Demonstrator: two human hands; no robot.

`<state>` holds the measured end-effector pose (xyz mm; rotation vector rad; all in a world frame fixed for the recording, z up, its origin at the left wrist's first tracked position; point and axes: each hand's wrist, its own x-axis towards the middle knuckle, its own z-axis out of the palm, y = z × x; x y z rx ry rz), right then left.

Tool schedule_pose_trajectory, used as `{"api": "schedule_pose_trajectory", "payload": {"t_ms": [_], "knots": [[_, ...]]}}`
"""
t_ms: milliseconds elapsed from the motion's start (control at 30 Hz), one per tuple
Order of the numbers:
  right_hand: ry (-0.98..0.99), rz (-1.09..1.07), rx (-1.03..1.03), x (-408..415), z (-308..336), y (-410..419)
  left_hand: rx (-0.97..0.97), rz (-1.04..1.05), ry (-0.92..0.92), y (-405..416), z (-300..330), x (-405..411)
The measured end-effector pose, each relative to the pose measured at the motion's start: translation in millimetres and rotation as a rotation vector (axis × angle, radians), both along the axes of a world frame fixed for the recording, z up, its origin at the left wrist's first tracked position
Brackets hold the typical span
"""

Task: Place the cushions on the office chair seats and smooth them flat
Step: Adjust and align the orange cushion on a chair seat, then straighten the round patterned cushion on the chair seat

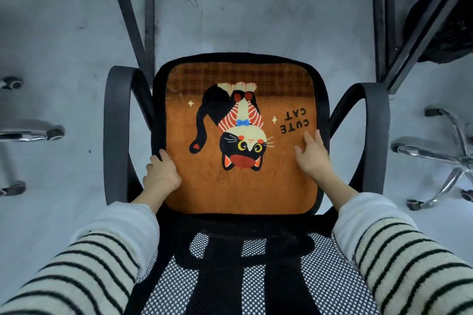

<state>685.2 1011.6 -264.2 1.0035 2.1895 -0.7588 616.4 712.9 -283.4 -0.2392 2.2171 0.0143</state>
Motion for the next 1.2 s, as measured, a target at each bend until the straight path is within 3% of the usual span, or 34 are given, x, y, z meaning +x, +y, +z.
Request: {"api": "schedule_pose_trajectory", "payload": {"t_ms": [233,400,567,733,933,1200], "knots": [[0.057,0.165,-0.167,-23,108,-50,0.401,-0.072,0.029,4,111,-20],[0.297,0.184,-0.262,-16,196,-100,0.55,-0.015,0.267,-15,218,0],[0.365,0.321,-0.363,-2,255,-159,0.676,0.156,0.466,-59,291,46],[0.415,0.446,-0.501,-8,311,-253,0.631,0.296,0.678,-158,343,82],[0.441,0.601,-0.548,-39,342,-378,0.548,0.277,0.712,-292,366,80],[0.404,0.553,-0.559,-99,338,-585,0.484,0.225,0.767,-510,400,37]]}}
